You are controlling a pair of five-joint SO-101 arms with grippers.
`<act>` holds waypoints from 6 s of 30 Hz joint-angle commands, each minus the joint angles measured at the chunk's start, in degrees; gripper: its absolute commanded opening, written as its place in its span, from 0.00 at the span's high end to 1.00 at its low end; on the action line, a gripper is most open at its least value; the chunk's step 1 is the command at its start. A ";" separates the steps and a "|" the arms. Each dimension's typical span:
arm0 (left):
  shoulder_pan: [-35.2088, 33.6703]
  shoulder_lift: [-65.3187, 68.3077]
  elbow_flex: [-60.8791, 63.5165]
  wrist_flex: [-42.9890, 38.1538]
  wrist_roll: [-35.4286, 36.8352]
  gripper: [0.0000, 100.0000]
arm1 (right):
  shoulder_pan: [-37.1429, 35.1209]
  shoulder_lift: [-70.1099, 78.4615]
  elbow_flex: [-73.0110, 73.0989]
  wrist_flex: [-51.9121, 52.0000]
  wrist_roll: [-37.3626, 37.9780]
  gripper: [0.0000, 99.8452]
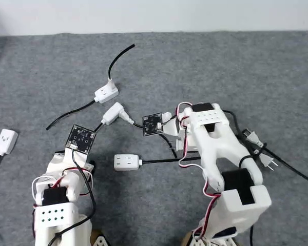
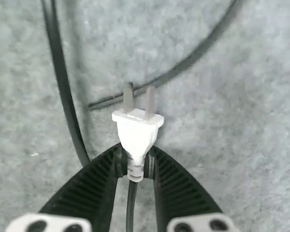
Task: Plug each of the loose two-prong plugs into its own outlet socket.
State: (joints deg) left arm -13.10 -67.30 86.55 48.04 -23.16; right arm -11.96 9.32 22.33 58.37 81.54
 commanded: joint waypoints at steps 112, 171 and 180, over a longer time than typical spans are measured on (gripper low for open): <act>0.35 -0.70 -0.22 -0.88 -0.62 0.80 | -5.41 -22.11 19.25 10.95 0.09 0.80; 0.35 -0.70 -0.22 -0.88 -0.62 0.80 | -0.75 -13.58 19.34 -2.59 -2.64 0.81; 0.35 -0.70 -0.22 -0.88 -0.62 0.80 | -0.84 -13.49 19.34 -2.59 -2.02 0.97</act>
State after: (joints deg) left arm -13.10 -67.30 86.55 48.04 -23.16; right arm -13.89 -4.66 43.78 56.35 79.43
